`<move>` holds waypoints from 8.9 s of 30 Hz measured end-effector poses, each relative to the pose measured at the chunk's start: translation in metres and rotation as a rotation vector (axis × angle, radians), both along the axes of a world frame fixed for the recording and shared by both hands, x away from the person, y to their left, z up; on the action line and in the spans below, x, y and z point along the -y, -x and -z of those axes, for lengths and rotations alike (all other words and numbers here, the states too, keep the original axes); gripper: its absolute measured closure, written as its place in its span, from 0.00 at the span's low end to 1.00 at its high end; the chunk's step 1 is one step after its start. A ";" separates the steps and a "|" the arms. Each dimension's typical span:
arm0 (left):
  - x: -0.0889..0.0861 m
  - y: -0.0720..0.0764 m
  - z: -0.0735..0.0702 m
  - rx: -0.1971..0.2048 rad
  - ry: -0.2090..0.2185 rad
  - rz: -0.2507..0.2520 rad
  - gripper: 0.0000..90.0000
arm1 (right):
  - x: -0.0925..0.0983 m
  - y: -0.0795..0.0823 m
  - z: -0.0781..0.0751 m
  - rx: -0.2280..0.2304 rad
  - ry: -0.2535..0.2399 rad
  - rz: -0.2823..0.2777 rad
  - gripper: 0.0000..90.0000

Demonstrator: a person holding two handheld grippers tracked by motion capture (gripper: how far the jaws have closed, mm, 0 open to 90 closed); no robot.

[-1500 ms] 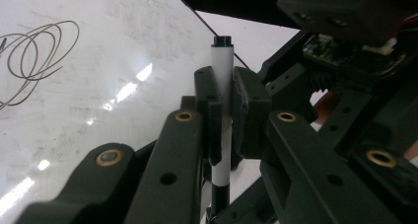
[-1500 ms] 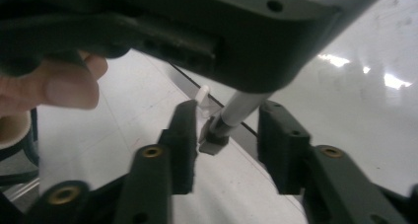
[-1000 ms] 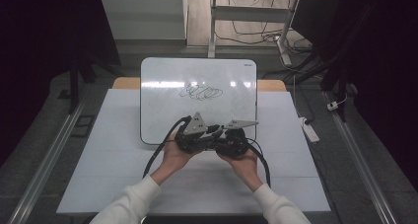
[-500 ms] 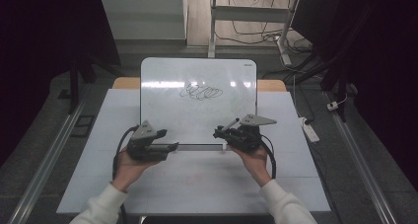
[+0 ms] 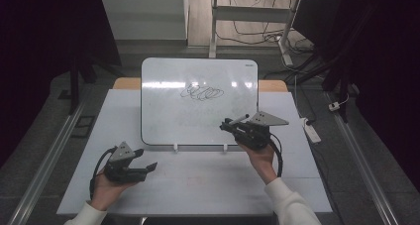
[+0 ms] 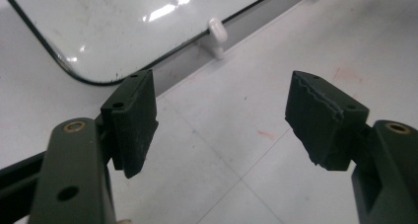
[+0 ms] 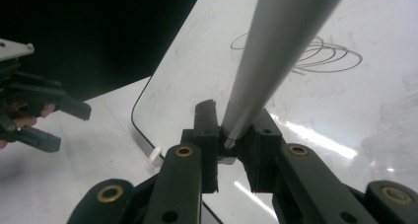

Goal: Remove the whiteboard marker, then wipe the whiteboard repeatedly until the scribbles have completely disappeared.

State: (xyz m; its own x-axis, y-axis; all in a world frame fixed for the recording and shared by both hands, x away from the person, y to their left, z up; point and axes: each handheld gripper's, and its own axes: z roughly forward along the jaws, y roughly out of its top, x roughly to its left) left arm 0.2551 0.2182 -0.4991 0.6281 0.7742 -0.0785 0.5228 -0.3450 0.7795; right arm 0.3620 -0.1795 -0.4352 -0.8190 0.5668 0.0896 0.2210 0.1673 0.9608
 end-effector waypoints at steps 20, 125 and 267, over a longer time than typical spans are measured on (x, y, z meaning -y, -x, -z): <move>0.000 -0.006 0.009 -0.023 -0.010 -0.003 0.30 | -0.001 -0.067 -0.022 0.071 -0.021 0.151 0.86; 0.001 -0.010 0.011 -0.024 -0.021 0.016 0.30 | -0.064 -0.109 -0.001 0.070 0.039 0.096 0.87; 0.002 -0.011 0.009 -0.007 -0.014 0.028 0.30 | -0.128 -0.115 -0.008 0.109 0.071 0.070 0.87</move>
